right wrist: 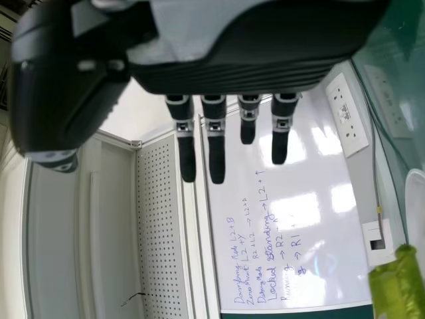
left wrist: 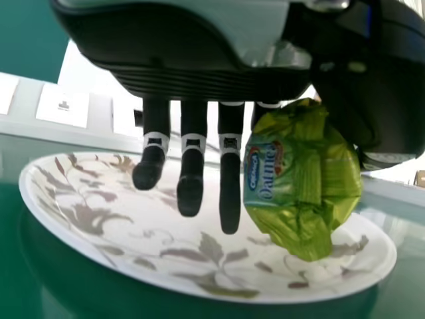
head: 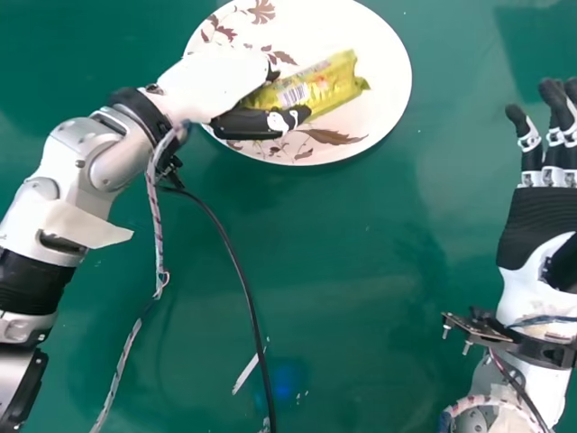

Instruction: Pick up biscuit and place it in the plate

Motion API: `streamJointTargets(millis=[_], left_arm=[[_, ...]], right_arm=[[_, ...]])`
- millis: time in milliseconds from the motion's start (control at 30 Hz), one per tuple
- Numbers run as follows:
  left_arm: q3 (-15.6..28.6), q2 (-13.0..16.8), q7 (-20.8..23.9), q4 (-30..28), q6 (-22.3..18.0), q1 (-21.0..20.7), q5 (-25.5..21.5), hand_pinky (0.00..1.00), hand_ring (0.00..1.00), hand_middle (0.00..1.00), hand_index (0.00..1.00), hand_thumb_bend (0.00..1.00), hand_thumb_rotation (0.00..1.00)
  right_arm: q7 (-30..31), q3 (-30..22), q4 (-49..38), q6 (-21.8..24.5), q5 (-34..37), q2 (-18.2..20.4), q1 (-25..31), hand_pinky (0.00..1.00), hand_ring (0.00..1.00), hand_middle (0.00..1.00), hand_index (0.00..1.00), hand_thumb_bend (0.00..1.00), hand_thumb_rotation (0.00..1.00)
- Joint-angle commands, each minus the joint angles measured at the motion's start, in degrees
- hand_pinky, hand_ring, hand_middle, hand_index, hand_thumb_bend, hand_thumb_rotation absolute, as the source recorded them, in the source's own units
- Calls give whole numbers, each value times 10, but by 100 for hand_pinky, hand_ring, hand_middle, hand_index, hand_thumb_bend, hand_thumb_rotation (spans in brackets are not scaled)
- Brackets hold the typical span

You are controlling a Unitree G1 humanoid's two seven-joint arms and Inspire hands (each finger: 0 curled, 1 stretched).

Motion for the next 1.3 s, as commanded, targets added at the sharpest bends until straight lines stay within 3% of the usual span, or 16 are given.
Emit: streamJointTargets(millis=[0,367,667,967,1133,1267], left_arm=[[-13,-1,-3,9,-9,-14,7,13,21,43,51,52,0],[-46,7,2,71,-48,-45,45,13,21,43,51,52,0],[-76,-10,49,169,-64,-91,72,13,21,43,51,52,0],[-109,-23,81,263,-42,-143,109,13,21,43,51,52,0],[-112,-42,73,331,-13,-176,98,13,21,43,51,52,0],[-117,-49,67,352,-3,-191,92,13,21,43,51,52,0]], right_arm=[[6,7,40,-11,7,9,14,89,86,82,80,81,35],[6,6,42,-12,7,14,13,87,86,82,80,79,34],[3,6,37,-3,14,10,14,84,86,81,80,79,29],[4,5,35,0,17,8,13,86,87,82,81,79,32],[6,2,37,-1,18,6,12,89,87,83,83,78,32],[6,2,34,1,19,5,14,86,86,84,83,79,35]])
